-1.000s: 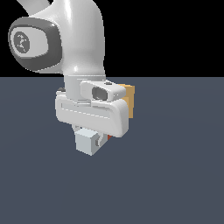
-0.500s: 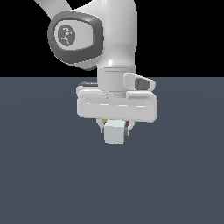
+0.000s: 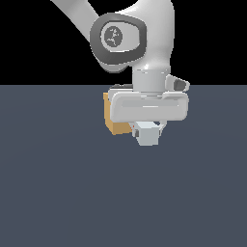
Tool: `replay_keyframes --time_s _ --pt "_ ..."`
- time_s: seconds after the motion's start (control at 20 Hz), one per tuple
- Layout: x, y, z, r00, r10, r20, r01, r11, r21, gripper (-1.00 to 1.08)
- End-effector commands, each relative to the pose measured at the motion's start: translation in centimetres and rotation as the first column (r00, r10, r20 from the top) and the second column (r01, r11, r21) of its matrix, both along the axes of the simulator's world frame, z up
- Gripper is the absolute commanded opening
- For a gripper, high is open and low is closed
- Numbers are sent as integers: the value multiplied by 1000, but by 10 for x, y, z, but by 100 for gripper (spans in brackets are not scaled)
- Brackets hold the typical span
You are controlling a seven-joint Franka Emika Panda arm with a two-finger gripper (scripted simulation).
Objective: Insert the peg into the horizontal hole in a box.
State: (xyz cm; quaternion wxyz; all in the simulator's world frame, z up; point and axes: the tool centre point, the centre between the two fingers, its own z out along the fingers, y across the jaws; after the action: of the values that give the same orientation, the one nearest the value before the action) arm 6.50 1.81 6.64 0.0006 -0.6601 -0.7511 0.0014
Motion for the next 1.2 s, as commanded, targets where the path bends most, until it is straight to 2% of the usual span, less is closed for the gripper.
replay_keyframes --time_s 0.0,0.5,1.15 --pt "11 11 5 998 66 4 -66 998 0 -100" --pt "31 40 11 976 216 3 -216 976 1 -100" --pt "34 43 14 972 233 6 -233 972 0 -100"
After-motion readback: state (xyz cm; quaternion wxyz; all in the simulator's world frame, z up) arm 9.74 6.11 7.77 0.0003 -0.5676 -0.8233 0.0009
